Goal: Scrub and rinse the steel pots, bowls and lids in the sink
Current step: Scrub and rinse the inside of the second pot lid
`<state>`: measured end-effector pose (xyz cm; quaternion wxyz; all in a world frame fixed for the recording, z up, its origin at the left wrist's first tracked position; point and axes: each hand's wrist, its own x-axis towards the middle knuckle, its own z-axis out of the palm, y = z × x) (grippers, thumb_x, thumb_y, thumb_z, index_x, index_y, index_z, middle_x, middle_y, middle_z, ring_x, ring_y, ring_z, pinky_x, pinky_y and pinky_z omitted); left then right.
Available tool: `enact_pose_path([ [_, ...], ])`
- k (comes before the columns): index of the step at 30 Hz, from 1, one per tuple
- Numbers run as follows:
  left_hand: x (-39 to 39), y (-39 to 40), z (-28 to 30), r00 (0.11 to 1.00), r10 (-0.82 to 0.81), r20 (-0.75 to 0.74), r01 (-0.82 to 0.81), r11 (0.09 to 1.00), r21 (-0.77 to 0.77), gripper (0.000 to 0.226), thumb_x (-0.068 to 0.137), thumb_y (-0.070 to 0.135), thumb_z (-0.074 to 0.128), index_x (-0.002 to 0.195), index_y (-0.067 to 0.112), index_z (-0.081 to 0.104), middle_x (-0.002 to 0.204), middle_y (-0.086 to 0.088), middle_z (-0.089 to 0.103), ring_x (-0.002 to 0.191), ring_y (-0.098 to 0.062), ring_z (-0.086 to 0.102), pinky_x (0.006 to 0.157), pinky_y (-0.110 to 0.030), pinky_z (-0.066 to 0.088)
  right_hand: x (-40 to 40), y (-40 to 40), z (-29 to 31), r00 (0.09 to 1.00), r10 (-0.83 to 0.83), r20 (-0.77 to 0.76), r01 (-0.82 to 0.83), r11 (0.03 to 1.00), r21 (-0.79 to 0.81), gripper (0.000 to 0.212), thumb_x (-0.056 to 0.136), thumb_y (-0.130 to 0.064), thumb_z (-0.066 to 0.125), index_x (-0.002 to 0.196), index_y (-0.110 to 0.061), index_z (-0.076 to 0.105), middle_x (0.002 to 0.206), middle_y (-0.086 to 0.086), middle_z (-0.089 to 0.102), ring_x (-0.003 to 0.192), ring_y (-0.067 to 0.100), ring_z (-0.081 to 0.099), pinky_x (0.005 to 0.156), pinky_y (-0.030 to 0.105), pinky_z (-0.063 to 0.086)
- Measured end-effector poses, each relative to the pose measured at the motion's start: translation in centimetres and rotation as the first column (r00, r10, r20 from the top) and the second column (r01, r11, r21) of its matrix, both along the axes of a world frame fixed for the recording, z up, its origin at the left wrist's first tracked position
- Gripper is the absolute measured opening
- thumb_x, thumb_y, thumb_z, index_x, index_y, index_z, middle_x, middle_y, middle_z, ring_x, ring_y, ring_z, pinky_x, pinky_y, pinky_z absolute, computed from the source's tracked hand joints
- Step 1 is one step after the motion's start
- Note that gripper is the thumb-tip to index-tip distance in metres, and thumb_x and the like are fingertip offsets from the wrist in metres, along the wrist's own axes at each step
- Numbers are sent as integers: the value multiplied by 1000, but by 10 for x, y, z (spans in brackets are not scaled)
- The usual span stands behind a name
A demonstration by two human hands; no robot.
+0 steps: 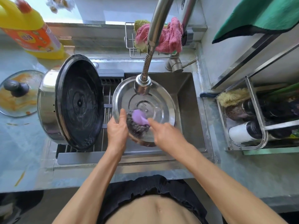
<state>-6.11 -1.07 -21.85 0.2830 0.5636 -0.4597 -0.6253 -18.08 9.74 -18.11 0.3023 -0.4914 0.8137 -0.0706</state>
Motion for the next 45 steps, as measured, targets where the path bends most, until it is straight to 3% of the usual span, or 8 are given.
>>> enact_pose_path([
  [19, 3, -6, 7, 956, -289, 56, 287, 957, 50, 12, 100, 16, 61, 94, 15, 71, 78, 2, 78, 72, -11, 75, 60, -21, 55, -51, -33, -33, 981, -190, -35, 184, 975, -122, 45, 98, -11, 40, 137, -34, 43, 81, 5, 57, 78, 33, 63, 57, 36, 40],
  [23, 6, -10, 8, 964, -264, 32, 262, 963, 63, 14, 98, 10, 61, 90, 16, 70, 74, 3, 77, 70, -9, 74, 59, -20, 55, -28, -23, -30, 991, 72, 110, -42, 966, -256, 46, 100, -19, 43, 137, -45, 36, 95, 7, 71, 72, 28, 64, 59, 39, 50],
  [27, 8, -10, 7, 956, -292, 40, 289, 955, 69, 13, 100, 11, 60, 93, 15, 70, 73, 4, 77, 68, -9, 74, 57, -20, 54, -69, -24, -38, 957, -260, -126, 254, 965, -59, 46, 98, -8, 39, 140, -29, 42, 90, 10, 65, 80, 35, 63, 58, 37, 41],
  [31, 14, -13, 2, 971, -239, 29, 235, 966, 107, 13, 99, 11, 60, 93, 14, 72, 82, -6, 78, 78, -21, 75, 73, -35, 59, -30, -10, -34, 985, 131, 109, -114, 982, -148, 52, 100, -15, 42, 141, -46, 33, 82, 8, 68, 65, 25, 63, 53, 36, 49],
  [35, 16, -15, -1, 975, -215, 60, 211, 975, 63, 12, 99, 14, 62, 95, 16, 73, 85, -3, 79, 79, -15, 75, 70, -31, 58, -73, -16, -34, 958, -230, -174, 239, 971, 33, 50, 98, -8, 36, 142, -30, 38, 91, 10, 58, 86, 33, 62, 62, 36, 39],
  [39, 18, -19, -2, 986, -139, 95, 138, 990, 23, 12, 98, 16, 64, 91, 19, 74, 81, 2, 78, 83, -18, 75, 71, -33, 59, -26, -7, -27, 998, 67, 16, -67, 998, -1, 49, 101, -14, 39, 144, -36, 35, 85, 5, 58, 76, 22, 54, 60, 34, 41],
  [42, 20, -21, -2, 985, -128, 116, 130, 992, -9, 13, 98, 18, 65, 89, 20, 74, 86, -1, 78, 89, -22, 75, 83, -45, 61, -62, -8, -34, 970, -208, -126, 217, 974, 67, 45, 98, -11, 37, 140, -28, 41, 94, 10, 61, 87, 32, 62, 64, 34, 39],
  [45, 18, -24, 0, 986, -117, 115, 122, 992, -35, 13, 97, 21, 65, 88, 21, 75, 87, -1, 78, 89, -22, 75, 86, -48, 60, -25, -7, -30, 998, -69, 13, 68, 996, 62, 50, 97, -12, 39, 142, -34, 39, 101, 14, 63, 89, 35, 62, 64, 35, 41],
])
